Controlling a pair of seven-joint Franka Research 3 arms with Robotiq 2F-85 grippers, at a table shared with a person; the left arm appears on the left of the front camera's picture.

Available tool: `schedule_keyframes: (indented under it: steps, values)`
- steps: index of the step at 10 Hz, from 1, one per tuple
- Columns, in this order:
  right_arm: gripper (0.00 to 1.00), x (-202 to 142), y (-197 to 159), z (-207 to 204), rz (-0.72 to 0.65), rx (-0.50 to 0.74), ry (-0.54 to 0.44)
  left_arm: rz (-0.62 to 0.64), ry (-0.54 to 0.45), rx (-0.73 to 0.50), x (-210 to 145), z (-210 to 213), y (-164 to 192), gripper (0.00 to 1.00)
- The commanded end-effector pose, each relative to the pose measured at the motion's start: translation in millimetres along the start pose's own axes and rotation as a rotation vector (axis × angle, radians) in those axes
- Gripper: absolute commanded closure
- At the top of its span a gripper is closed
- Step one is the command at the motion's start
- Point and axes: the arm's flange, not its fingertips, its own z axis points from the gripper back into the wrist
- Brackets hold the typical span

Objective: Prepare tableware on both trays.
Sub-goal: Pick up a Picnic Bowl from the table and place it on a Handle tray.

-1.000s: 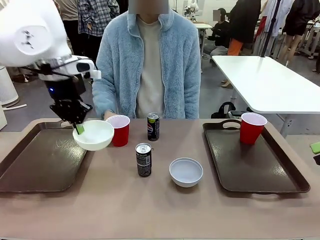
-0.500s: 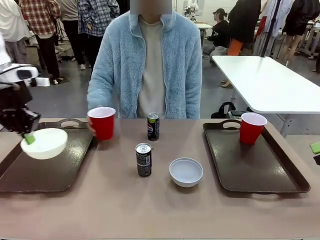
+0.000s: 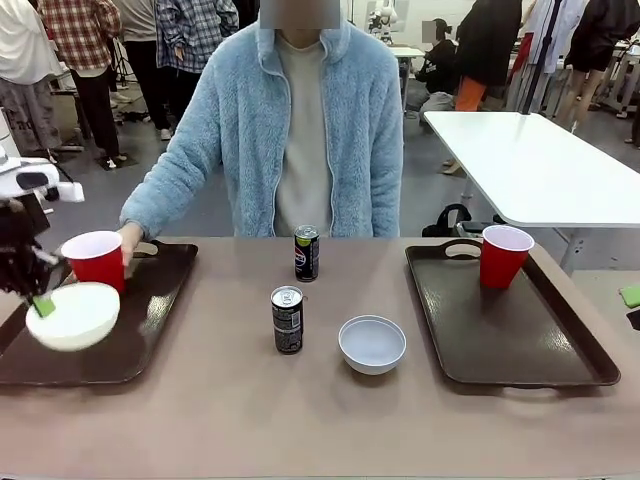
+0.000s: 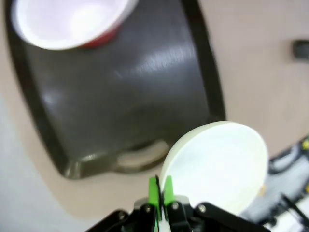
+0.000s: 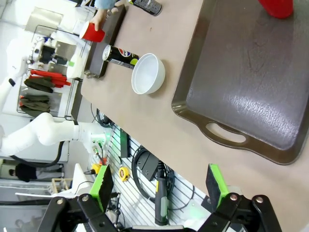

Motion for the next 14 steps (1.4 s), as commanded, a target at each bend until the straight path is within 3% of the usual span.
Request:
schedule_keyframes:
  steps: [1,6,8,12,14]
  values:
    - [0.0,2,0,1,0.015,0.032,-0.021,-0.113,0.026,0.057,-44,3,-25,1.0]
    - [0.0,2,0,1,0.015,0.032,-0.021,-0.072,0.006,0.048,-35,1,-22,1.0]
    - [0.0,2,0,1,0.015,0.032,-0.021,0.04,-0.057,0.03,-7,-14,-3,1.0]
    - [0.0,2,0,1,0.015,0.032,-0.021,0.14,-0.201,0.043,24,-46,27,1.0]
    - [0.0,2,0,1,0.015,0.032,-0.021,0.177,-0.207,0.017,32,-55,38,1.0]
